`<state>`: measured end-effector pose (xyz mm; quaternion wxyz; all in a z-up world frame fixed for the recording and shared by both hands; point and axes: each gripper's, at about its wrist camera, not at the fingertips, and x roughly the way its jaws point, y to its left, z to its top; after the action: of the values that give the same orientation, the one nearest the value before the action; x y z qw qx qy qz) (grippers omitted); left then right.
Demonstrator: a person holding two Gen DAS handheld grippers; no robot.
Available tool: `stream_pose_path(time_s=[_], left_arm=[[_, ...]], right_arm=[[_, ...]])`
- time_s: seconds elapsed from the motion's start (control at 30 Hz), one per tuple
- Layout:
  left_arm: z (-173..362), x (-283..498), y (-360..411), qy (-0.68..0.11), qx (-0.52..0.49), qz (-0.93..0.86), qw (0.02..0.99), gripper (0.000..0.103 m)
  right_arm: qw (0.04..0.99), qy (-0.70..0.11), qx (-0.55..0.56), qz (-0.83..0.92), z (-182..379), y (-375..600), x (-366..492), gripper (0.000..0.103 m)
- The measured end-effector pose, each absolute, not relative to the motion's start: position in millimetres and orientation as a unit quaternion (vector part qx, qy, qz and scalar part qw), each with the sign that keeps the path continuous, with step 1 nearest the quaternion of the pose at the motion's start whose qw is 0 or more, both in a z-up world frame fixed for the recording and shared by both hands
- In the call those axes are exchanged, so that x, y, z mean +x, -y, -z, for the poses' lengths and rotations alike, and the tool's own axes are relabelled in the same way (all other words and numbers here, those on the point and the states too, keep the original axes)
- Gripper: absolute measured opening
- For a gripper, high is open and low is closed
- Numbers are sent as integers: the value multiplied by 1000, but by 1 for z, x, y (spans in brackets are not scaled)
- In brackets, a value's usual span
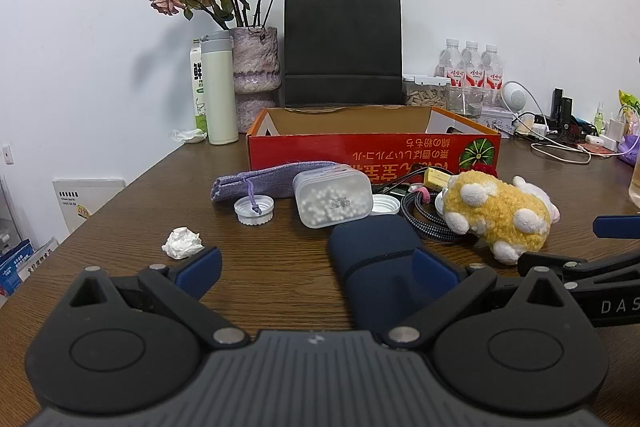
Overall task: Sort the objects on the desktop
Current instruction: 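Grasp the yellow-white plush sheep with the right tool while the left tool holds the navy case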
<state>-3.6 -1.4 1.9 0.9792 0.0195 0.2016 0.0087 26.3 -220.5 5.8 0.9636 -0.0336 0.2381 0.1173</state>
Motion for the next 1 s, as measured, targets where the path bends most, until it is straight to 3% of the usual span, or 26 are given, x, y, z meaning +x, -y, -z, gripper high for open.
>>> stream_pose_path(time_s=[1.0], left_arm=[[0, -2, 2, -208, 22, -11, 978, 103]], right_arm=[[961, -245, -28, -124, -5, 221, 28, 103]])
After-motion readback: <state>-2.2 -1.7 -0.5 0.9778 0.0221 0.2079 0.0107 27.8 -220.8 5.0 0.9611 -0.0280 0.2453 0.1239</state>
